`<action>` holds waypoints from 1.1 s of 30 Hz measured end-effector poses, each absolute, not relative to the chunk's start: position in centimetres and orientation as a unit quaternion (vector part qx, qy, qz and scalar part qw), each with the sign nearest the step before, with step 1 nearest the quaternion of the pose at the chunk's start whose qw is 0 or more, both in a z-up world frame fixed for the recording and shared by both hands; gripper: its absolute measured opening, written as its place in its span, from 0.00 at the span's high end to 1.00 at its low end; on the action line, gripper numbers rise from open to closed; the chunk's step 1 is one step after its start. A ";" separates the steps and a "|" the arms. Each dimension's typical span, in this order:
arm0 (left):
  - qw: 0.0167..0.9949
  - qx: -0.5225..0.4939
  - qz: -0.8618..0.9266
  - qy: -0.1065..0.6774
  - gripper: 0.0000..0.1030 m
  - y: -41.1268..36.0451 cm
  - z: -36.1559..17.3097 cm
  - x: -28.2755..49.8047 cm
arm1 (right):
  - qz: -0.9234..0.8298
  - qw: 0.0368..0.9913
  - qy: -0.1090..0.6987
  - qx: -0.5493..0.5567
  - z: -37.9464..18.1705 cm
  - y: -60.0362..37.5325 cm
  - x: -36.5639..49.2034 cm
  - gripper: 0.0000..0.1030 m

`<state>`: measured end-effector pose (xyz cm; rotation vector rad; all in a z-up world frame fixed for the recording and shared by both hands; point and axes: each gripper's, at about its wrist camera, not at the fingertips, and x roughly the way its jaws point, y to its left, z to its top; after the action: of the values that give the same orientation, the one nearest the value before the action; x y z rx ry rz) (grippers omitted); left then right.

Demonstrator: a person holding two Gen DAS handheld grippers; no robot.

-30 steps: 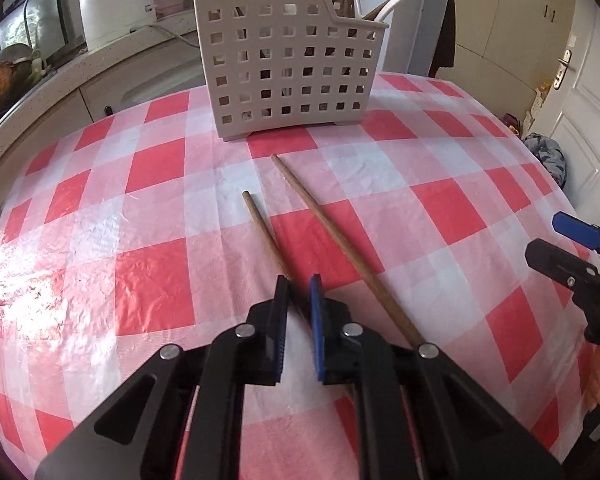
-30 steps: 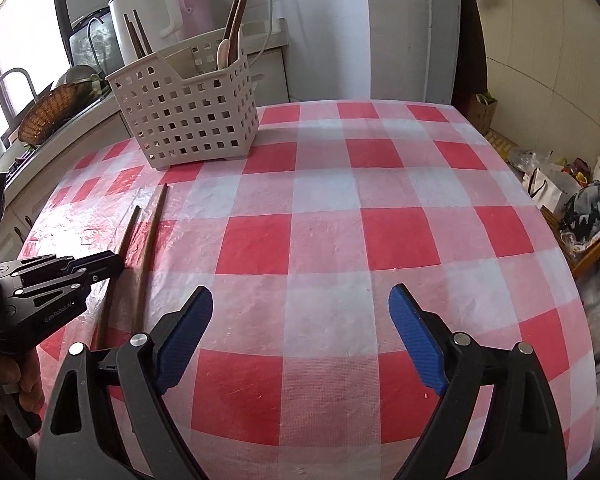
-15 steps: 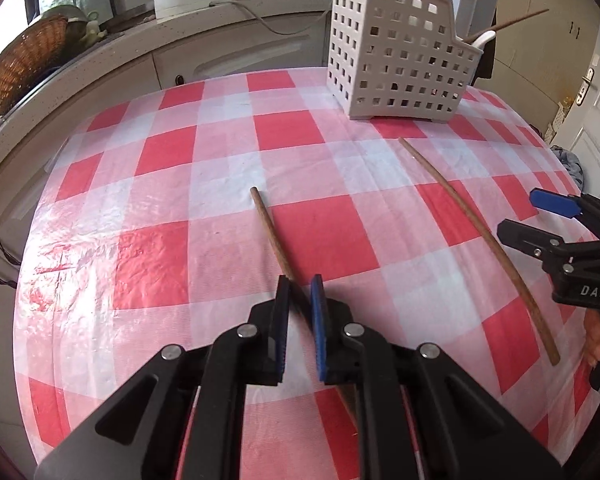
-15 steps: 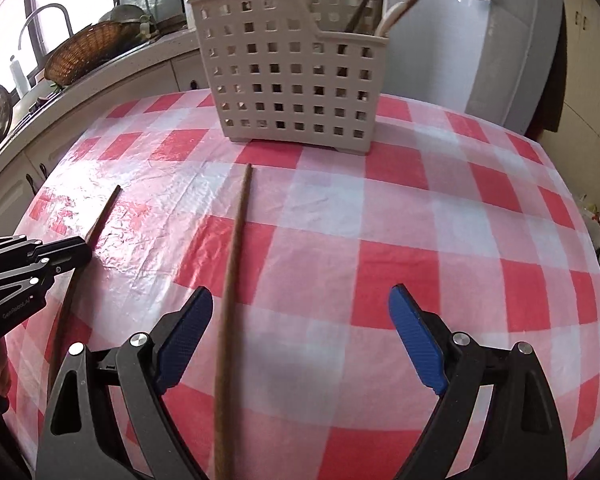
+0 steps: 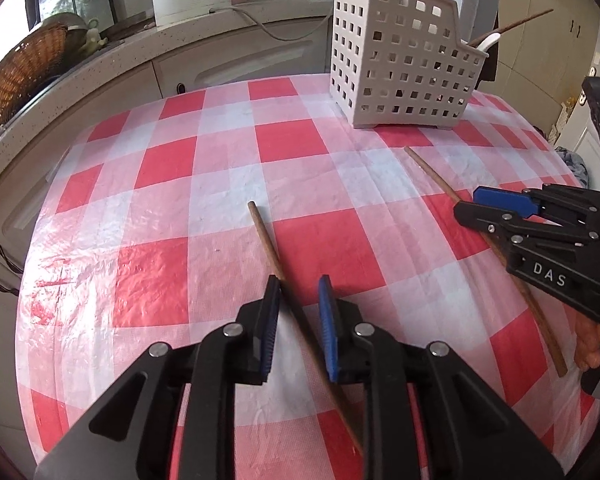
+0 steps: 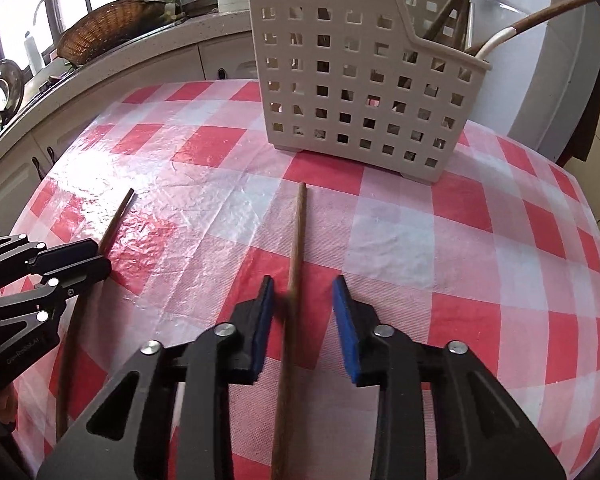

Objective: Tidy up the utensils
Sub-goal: 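Close the left tool on a chopstick while the right tool grasps the other chopstick, then lift both chopsticks upright and carry them over the white basket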

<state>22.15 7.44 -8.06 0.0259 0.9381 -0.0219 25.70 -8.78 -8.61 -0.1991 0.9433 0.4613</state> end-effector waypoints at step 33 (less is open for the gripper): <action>0.950 -0.016 -0.098 0.297 0.94 1.9 4.4 14.2 | 0.212 0.917 0.339 -0.007 3.6 -20.1 15.0 0.91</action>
<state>14.21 1.85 4.43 -0.0322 0.6046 -0.1985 14.98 -20.10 3.64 -0.0151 0.6968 0.4360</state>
